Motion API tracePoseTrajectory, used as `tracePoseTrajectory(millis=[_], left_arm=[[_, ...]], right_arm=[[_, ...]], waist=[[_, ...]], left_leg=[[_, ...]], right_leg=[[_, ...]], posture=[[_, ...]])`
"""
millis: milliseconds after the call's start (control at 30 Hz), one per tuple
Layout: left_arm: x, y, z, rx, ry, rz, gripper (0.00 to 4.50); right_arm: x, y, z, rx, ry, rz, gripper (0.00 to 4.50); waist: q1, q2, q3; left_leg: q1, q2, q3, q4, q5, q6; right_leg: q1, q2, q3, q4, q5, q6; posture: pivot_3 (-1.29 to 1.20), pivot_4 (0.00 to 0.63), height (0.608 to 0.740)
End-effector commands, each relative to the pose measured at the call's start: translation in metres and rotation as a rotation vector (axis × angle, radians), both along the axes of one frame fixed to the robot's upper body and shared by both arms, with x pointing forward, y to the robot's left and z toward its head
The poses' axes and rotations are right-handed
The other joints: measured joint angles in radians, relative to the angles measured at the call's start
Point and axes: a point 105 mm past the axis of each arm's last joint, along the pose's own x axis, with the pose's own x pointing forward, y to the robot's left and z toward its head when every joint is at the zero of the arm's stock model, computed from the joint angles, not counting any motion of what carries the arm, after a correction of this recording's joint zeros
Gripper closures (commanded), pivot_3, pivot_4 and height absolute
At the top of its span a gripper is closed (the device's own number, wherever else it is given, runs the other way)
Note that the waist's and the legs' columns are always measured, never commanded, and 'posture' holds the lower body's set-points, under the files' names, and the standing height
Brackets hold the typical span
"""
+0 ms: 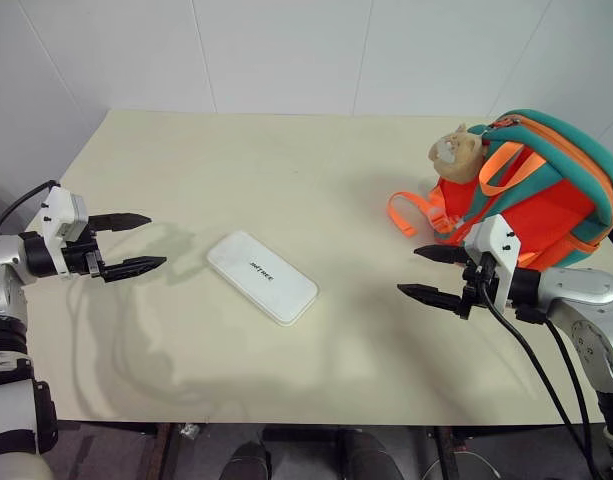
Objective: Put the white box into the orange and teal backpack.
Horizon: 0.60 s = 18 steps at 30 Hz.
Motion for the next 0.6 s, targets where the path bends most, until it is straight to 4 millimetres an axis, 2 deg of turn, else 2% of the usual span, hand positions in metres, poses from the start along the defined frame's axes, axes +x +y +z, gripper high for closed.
tracePoseTrajectory(millis=[33, 133, 333, 500, 567, 600], left_arm=[[-0.002, 0.008, 0.020, 0.037, -0.065, 0.022, 0.04], [0.004, 0.005, 0.022, 0.006, -0.094, 0.042, 0.04], [0.008, -0.003, 0.013, 0.008, -0.068, 0.018, 0.04], [0.012, -0.009, 0.009, -0.016, -0.066, 0.008, 0.04], [0.013, -0.009, 0.008, -0.018, -0.075, 0.016, 0.04], [0.015, -0.008, 0.007, -0.020, -0.068, 0.034, 0.42]], right_arm=[[-0.003, 0.000, 0.023, 0.004, -0.078, 0.013, 0.01], [0.004, 0.008, 0.024, 0.037, -0.082, 0.025, 0.01], [0.012, 0.024, 0.021, 0.038, -0.072, 0.064, 0.01], [0.009, 0.040, 0.021, 0.034, -0.111, 0.063, 0.01], [0.009, 0.043, 0.016, 0.051, -0.069, 0.029, 0.01], [0.010, 0.044, 0.016, 0.058, -0.069, 0.008, 0.18]], waist=[[-0.001, 0.000, 0.000], [-0.001, 0.000, 0.000], [0.000, 0.000, 0.000], [0.000, 0.000, 0.000], [0.000, 0.000, 0.000], [0.000, 0.000, 0.000]], left_leg=[[0.000, 0.000, 0.000, 0.000, 0.000, 0.000], [0.000, 0.000, 0.000, 0.000, 0.000, 0.000], [0.000, 0.000, 0.000, 0.000, 0.000, 0.000], [-0.001, 0.000, 0.000, 0.000, 0.000, 0.000], [-0.001, 0.000, 0.000, -0.001, 0.000, 0.000], [-0.001, 0.000, 0.000, -0.001, -0.001, 0.000]], right_leg=[[0.000, 0.000, 0.000, 0.000, 0.000, 0.000], [0.000, 0.000, 0.000, 0.000, 0.000, 0.000], [0.000, 0.000, 0.000, 0.000, 0.000, 0.000], [-0.001, 0.000, 0.000, 0.001, 0.000, 0.000], [-0.001, 0.000, 0.000, 0.001, 0.000, 0.000], [-0.001, 0.000, 0.000, 0.001, 0.000, 0.000]], posture=[[0.00, 0.150, 0.740], [0.00, 0.150, 0.740], [0.00, 0.150, 0.740], [0.00, 0.150, 0.740], [0.00, 0.150, 0.740], [0.00, 0.150, 0.740]])
